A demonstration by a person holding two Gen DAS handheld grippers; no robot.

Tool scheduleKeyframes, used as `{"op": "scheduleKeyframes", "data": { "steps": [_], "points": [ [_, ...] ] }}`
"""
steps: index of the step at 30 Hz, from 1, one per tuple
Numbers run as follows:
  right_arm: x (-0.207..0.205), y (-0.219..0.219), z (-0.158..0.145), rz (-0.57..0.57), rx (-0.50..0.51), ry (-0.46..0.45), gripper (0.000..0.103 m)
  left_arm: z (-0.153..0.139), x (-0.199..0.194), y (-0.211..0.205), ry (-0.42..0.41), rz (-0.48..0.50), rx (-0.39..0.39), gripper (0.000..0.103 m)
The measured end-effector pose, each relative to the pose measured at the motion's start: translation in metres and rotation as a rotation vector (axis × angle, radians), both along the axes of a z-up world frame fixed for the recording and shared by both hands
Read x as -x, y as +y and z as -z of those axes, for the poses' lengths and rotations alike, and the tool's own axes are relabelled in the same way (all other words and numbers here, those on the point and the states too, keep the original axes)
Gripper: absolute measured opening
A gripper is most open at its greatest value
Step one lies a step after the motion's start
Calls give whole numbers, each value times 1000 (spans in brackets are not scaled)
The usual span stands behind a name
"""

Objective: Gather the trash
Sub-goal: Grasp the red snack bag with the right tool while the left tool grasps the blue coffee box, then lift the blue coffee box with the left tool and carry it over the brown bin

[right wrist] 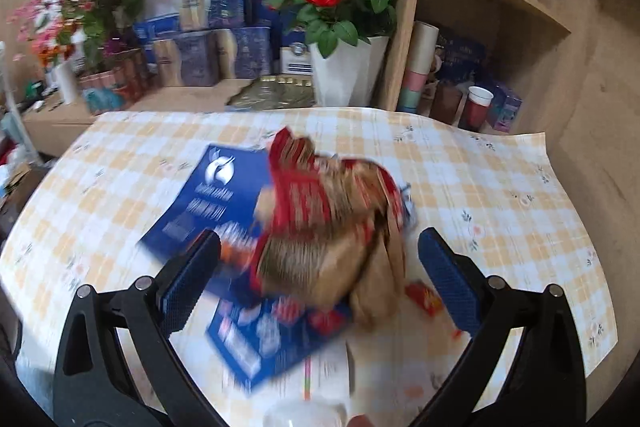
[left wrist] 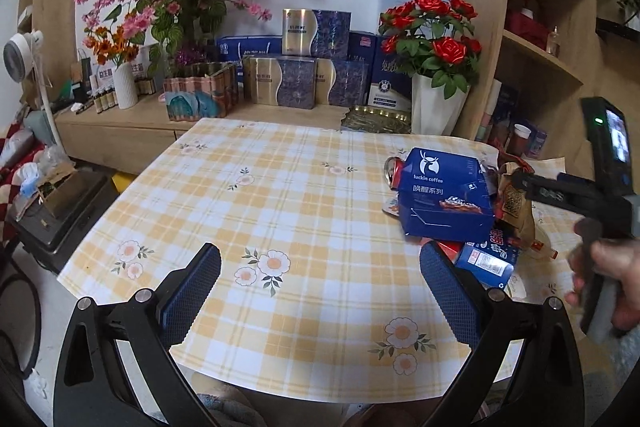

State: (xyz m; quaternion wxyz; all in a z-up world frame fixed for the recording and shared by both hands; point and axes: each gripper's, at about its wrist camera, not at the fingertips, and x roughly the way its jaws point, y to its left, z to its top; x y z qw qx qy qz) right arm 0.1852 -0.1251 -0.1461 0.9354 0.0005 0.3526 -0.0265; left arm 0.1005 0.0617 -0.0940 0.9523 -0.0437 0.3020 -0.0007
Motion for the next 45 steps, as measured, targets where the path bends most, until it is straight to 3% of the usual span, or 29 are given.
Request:
{"op": "scheduleKeyframes", "data": {
  "steps": [4, 8, 10, 11, 14, 17, 21, 26, 29, 31, 39, 41, 45],
  "points": [
    [-50, 4, 25, 104, 85, 91, 97, 12, -10, 4, 37, 7, 45, 97],
    [-65, -7, 45, 126, 72, 176, 95, 18, -15, 5, 59, 24, 71, 97],
    [-60, -15, 45, 97, 9, 169, 72, 21, -21, 9, 83, 42, 138, 97],
    [-54, -19, 42, 89, 0, 150, 65, 23, -24, 9, 94, 44, 168, 97],
    [-36, -27, 30, 58, -52, 80, 62, 32, -38, 10, 139, 62, 291, 89],
    [-11, -32, 12, 43, -35, -23, 62, 39, -50, 6, 169, 85, 381, 85],
    [20, -43, -9, 39, -43, -134, 62, 55, -79, -2, 247, 102, 589, 83],
    [39, -59, -10, 48, -99, -143, 62, 89, -122, -16, 350, 51, 895, 81],
    [50, -67, -8, 66, -126, -139, 62, 104, -141, -28, 380, 21, 995, 79],
    [57, -74, -6, 79, -140, -143, 62, 116, -151, -37, 402, 7, 1061, 72],
    [74, -88, -1, 101, -164, -143, 62, 144, -171, -46, 424, -90, 1155, 67],
    [77, -90, 0, 103, -169, -141, 62, 148, -173, -46, 427, -110, 1160, 51],
    [82, -93, 5, 105, -185, -130, 62, 147, -173, -45, 435, -123, 1131, 44]
  ]
}}
